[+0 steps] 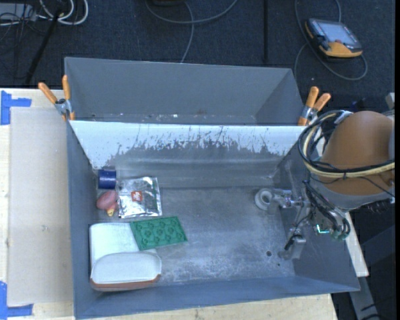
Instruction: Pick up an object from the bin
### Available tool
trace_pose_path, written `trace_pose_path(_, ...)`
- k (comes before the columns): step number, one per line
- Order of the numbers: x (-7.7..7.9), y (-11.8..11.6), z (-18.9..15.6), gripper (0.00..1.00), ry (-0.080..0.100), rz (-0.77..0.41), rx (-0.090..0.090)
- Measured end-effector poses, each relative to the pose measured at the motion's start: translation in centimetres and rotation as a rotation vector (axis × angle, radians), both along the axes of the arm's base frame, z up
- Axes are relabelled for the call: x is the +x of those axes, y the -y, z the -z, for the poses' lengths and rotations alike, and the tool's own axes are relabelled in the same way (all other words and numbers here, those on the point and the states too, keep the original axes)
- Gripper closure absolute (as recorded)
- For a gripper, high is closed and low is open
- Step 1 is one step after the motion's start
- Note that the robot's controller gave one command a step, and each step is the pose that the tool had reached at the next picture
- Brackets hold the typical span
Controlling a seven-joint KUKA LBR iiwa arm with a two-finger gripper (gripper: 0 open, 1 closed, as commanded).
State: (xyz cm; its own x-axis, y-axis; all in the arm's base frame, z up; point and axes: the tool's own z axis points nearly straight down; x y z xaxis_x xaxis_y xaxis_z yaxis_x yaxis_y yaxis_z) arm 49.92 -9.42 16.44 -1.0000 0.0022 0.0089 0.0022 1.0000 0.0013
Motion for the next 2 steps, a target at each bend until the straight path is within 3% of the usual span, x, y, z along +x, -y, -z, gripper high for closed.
trace_pose_path(1, 8.4, 2.6, 2.5, 0.0, 0.014, -0.148, -0.002)
trace_pose_path(2, 12.1, 2.0, 9.9, 0.0, 0.008, -0.112, 0.001)
